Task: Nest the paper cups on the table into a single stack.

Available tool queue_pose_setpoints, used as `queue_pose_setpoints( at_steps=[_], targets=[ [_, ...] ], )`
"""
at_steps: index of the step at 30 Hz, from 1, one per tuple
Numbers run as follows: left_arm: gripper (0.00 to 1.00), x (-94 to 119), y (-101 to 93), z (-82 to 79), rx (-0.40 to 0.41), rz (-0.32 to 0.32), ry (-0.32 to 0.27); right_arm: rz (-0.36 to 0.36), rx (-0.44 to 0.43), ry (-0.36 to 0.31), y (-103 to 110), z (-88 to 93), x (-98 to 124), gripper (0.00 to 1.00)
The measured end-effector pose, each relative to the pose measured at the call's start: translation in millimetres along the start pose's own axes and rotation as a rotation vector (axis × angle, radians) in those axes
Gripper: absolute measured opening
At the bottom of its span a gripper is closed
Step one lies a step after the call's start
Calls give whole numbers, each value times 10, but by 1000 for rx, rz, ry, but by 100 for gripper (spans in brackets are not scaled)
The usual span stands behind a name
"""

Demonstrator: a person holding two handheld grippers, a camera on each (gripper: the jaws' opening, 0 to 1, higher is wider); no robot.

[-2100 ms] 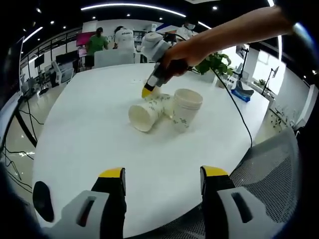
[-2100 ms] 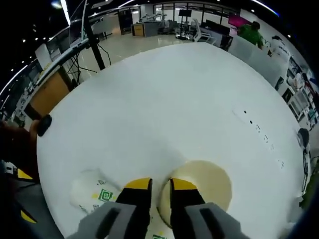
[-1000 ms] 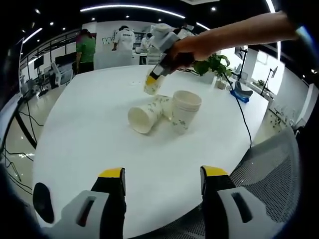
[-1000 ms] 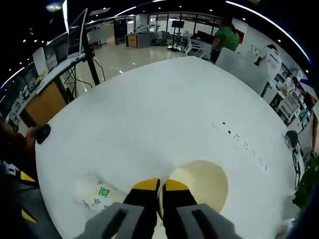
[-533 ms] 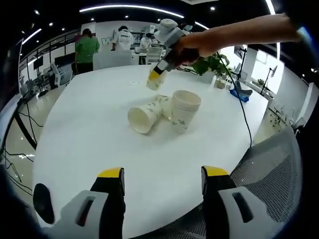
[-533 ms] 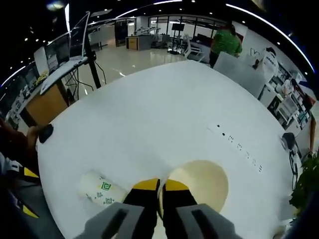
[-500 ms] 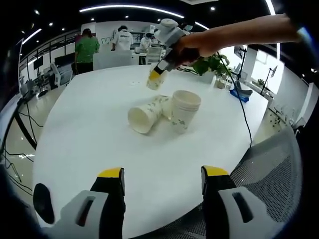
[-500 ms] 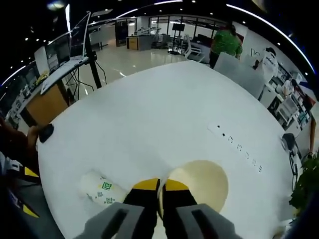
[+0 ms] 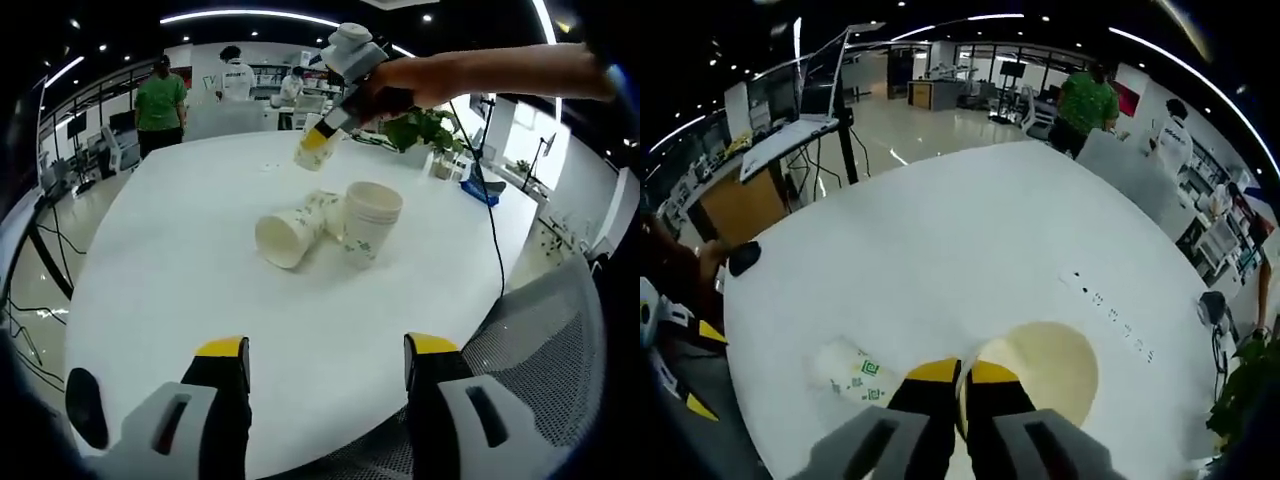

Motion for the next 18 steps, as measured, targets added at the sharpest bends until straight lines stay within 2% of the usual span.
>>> queue_pose_setpoints(
  at_steps=[2,18],
  targets=[
    [62,-2,2,-1,1,0,0,2,12,1,-63,-19,-11,0],
    [61,2,-10,-17,2,3,-2,-7,50,-19,34,-7,178,0]
  ],
)
Point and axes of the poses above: the point that each gripper's makers call its tool centre point, and the gripper's own axes: x roughly backward along the fingers, y roughly to its left, z roughly out of its underside, the point moved 7 cm from there along x, roughly backward along the fingers, and after that the axes turned 5 degrees about -z, right-handed, at the moved point
